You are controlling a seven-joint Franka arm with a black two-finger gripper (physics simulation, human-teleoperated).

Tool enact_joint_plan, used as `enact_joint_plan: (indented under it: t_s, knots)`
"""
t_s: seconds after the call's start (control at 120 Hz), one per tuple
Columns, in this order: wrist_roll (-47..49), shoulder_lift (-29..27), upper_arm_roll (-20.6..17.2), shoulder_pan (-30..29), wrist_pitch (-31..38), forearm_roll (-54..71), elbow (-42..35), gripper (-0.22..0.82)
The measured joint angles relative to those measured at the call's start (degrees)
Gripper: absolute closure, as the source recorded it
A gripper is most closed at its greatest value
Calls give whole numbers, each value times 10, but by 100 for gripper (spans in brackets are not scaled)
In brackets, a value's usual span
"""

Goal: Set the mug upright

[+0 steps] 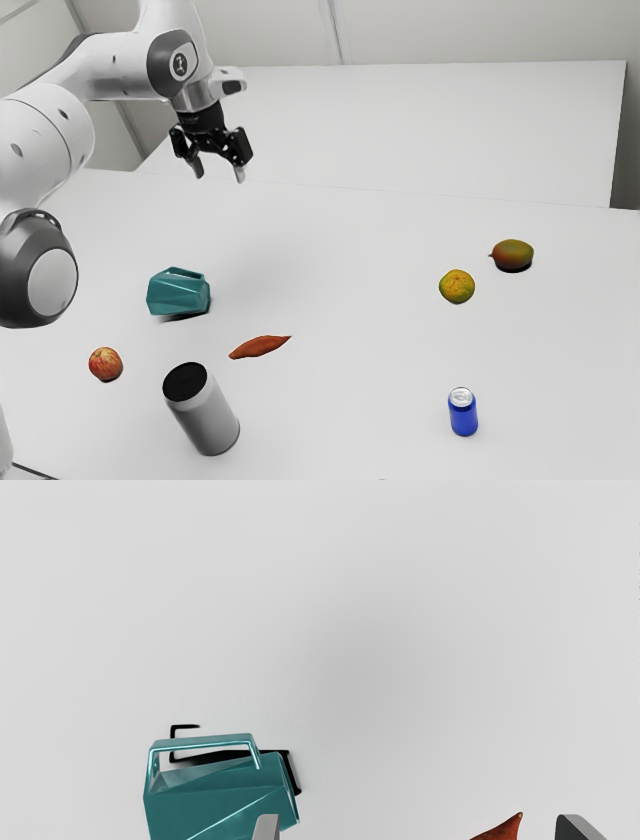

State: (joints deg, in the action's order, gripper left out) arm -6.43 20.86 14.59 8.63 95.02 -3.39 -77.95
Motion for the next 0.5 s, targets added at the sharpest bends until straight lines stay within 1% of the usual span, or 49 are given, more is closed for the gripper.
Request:
enact_joint_plan:
  t_s: [0.1, 0.2, 0.275, 0.375, 0.5]
  knots:
    - [0, -3, 0, 0, 8, 0, -4, 0]
    - [-1, -21, 1, -8, 13, -14, -37, 0]
    - [-1, -59, 5, -14, 17, -24, -103, 0]
    - [-5, -121, 20, -42, 33, -38, -197, 0]
    - [-26, -142, 59, -75, 54, -76, -265, 0]
